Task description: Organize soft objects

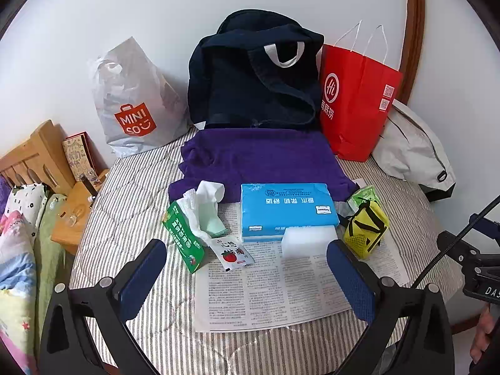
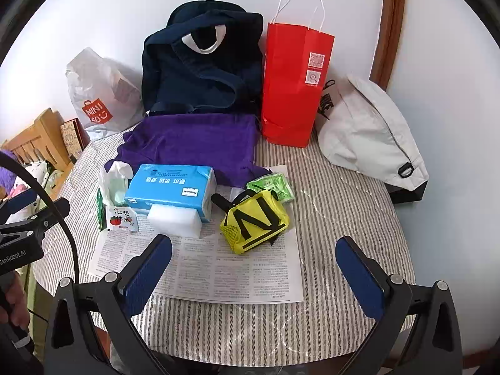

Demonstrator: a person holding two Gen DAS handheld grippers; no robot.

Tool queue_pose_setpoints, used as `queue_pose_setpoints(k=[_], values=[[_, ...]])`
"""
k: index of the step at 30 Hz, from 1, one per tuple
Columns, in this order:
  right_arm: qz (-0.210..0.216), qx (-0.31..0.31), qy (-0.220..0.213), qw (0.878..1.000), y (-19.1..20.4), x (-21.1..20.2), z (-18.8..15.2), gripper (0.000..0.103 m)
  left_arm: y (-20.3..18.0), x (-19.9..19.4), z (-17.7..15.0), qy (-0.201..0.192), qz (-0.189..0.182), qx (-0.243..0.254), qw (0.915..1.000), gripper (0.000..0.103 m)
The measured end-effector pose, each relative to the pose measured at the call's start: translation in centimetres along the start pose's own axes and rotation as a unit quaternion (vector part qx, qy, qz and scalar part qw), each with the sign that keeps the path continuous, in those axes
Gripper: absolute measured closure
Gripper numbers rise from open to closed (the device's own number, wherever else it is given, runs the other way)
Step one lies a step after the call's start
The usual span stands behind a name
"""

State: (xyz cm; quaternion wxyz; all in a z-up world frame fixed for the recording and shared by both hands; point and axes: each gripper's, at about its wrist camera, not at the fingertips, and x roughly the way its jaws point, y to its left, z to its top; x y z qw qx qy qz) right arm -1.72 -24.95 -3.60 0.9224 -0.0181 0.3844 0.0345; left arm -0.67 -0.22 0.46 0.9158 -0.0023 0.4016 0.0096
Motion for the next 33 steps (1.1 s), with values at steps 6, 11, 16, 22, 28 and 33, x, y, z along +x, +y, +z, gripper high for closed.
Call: queue_pose_setpoints(k=[6, 11, 16, 22, 28, 33], values=[[-0.003, -0.004, -0.001, 1.000, 0.54, -0.12, -0.08, 0.000, 0.07, -0.23, 0.02, 0.000, 0.005, 0.000, 1.0000, 0.000], [0.000, -0.004, 0.001, 1.000, 0.61, -0.04, -0.12, 0.000, 0.32, -0.26, 0.15, 0.001, 0.004, 0.002, 1.0000, 0.000], [0.001, -0.004, -0.001, 1.000, 0.74, -0.25, -0.15, 0.000, 0.35, -0.33, 0.14, 0.000, 0.002, 0.004, 1.0000, 0.000], [0.000, -0.003, -0.005, 1.000, 0.79, -0.65, -0.19, 0.000, 0.23, -0.38, 0.17, 0.000, 0.002, 0.003, 1.0000, 0.000], [-0.002, -0.002, -0.004, 1.000, 0.67, -0.68, -0.29, 0.000, 0.25, -0.47, 0.27, 0.000, 0.001, 0.003, 1.0000, 0.000], [-0.003, 0.001, -0.004, 1.000, 0.52, -0.64, -0.49, 0.000, 0.40, -0.58, 0.33, -0.001, 0.001, 0.002, 1.0000, 0.000]])
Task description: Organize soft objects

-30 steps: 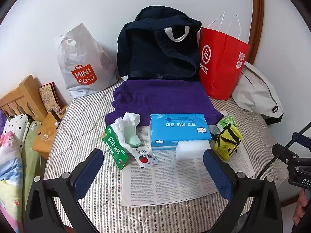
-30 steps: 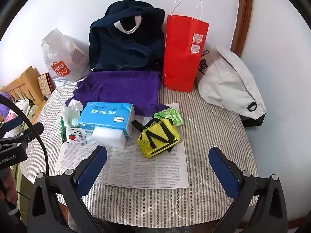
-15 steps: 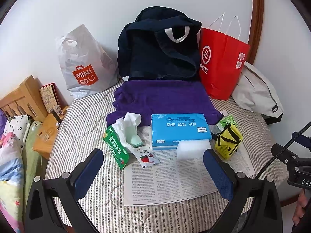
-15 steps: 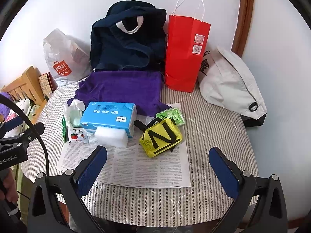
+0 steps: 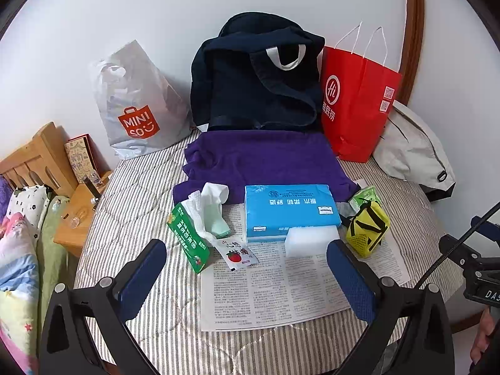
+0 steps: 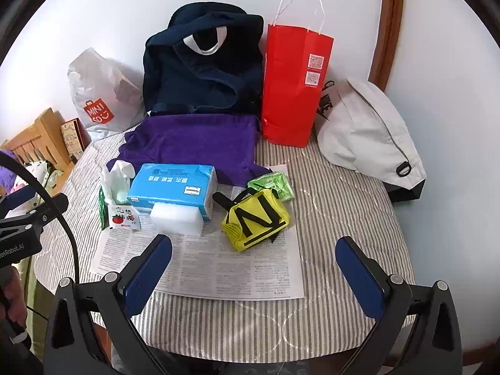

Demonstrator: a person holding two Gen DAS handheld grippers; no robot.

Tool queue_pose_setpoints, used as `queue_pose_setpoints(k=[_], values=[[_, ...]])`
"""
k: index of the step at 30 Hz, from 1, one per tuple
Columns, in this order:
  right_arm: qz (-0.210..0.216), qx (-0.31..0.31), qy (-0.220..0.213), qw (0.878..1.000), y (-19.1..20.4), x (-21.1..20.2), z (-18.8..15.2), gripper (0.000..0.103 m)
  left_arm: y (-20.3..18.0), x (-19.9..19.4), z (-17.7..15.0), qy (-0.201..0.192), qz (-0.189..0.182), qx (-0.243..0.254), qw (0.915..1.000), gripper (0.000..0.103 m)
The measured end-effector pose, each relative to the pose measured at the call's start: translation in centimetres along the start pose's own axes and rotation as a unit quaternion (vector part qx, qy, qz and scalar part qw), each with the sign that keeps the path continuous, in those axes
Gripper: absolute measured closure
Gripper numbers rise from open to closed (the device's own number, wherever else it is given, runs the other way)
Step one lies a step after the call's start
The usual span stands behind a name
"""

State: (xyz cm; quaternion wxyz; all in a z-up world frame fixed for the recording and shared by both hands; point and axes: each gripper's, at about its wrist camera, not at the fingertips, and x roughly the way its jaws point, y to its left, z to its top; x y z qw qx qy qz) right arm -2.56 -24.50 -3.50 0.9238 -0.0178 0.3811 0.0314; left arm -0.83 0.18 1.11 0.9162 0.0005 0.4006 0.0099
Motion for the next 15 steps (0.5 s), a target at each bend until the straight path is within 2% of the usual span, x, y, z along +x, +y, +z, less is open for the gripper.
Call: queue_pose_setpoints(k=[15], values=[[0.004, -0.003, -0.002, 1.000, 0.15, -0.24, -0.20, 0.000, 0.22, -0.41, -0.03, -0.002, 0.002, 0.002, 1.0000, 0.000]])
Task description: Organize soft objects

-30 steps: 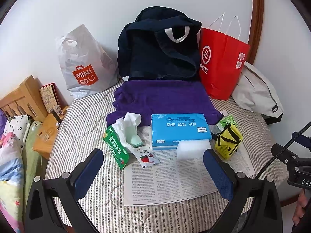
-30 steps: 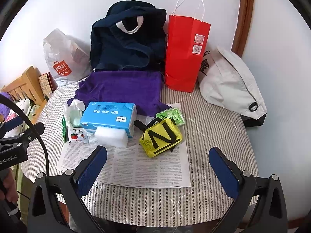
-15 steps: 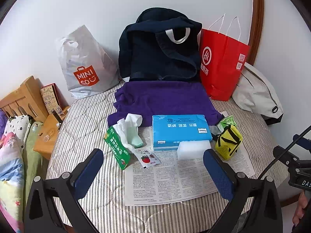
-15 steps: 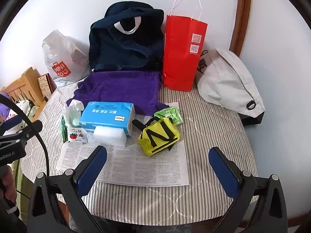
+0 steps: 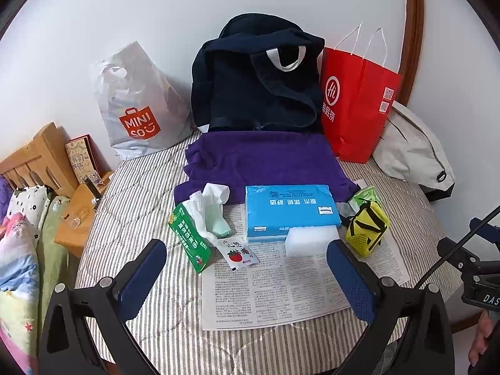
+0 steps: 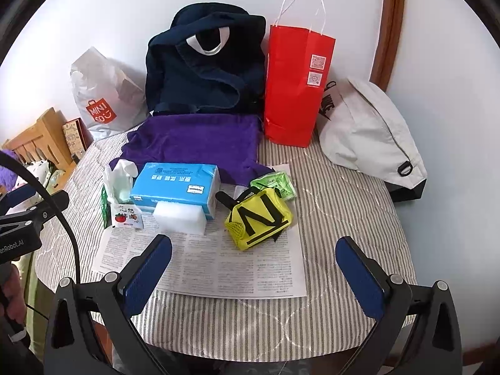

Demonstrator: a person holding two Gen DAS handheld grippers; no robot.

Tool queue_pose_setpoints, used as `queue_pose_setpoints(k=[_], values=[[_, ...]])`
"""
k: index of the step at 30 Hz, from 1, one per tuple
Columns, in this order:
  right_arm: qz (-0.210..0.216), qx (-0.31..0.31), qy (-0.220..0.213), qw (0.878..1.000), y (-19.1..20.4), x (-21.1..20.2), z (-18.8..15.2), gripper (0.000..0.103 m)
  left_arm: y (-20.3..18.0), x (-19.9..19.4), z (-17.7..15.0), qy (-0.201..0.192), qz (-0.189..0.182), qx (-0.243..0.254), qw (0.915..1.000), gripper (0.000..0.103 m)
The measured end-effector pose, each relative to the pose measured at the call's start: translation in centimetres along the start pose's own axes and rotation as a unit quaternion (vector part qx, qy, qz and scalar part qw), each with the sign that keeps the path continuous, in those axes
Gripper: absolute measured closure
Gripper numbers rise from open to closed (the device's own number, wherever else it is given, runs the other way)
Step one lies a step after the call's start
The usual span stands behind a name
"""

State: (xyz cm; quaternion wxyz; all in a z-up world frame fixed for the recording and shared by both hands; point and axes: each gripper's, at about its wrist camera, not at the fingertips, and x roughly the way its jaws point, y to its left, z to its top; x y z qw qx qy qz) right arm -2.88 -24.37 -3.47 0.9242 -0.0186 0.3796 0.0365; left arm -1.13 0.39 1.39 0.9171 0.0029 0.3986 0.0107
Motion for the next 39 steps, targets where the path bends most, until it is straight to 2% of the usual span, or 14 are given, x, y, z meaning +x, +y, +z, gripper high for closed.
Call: queue_pose_setpoints(k=[30, 39], values=[[0.000, 0.009, -0.010, 1.000, -0.7, -0.5, 0.0, 0.000, -0.3, -0.3, 0.0, -0.005, -0.008, 0.002, 1.0000, 0.000], [0.006, 0.012, -0.002, 1.000, -1.0, 0.5, -0.6, 0.000, -0.2, 1.4, -0.5, 0.005, -0.015, 0.003, 0.9999, 0.000]])
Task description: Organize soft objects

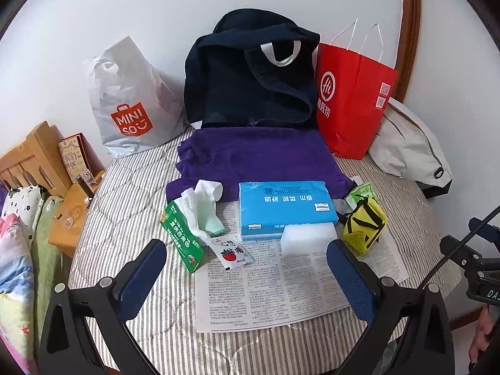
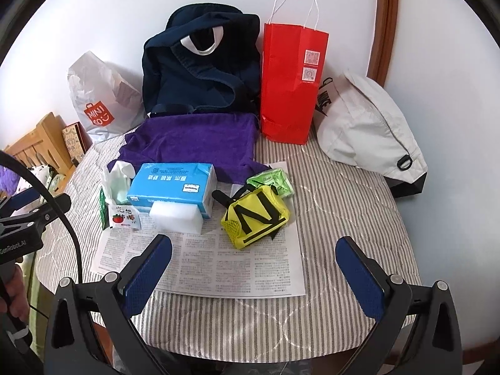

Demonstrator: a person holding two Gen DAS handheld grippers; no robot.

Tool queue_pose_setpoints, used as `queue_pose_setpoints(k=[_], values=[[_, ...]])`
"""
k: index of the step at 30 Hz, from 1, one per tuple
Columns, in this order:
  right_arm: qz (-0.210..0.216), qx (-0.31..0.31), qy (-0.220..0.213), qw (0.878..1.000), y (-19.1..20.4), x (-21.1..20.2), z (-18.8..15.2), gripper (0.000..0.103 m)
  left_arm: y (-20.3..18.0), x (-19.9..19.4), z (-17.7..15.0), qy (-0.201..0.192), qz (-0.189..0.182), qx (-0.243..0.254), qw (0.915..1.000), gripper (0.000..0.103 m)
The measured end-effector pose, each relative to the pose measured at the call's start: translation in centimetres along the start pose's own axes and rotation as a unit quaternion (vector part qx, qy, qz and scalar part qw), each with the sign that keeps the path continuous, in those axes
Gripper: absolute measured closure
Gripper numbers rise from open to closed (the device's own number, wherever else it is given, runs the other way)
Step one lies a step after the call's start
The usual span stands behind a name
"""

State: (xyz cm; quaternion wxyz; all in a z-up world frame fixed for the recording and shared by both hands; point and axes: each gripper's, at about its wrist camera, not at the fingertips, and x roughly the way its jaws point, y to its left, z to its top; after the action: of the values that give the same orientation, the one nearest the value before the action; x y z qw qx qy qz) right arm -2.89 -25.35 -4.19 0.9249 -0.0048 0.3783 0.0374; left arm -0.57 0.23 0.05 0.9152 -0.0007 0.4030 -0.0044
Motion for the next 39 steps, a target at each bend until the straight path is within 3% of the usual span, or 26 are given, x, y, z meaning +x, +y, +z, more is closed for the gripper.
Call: queue_pose_setpoints(k=[23, 32, 37, 39], values=[[0.030, 0.000, 0.038, 0.999, 0.2, 5.0, -0.5, 0.000, 6.9, 6.3, -1.0, 0.029, 0.033, -0.042, 0.9981, 0.000], [0.036, -0.004, 0.062, 0.997, 0.3, 7.6, -0.4, 0.000, 9.0, 10.7, -1.7, 0.061, 0.029, -0.066, 0.9956, 0.015], [0.032, -0.006, 0.076, 0.997, 0.2, 8.9, -0.3, 0.000, 9.2, 12.5, -0.9, 0.057, 0.021, -0.067, 0.9959, 0.018], [0.031, -0.006, 0.081, 0.996, 0.2, 9.3, -0.2, 0.000, 9.0, 13.2, -0.5, 0.055, 0.021, -0.059, 0.9965, 0.028]])
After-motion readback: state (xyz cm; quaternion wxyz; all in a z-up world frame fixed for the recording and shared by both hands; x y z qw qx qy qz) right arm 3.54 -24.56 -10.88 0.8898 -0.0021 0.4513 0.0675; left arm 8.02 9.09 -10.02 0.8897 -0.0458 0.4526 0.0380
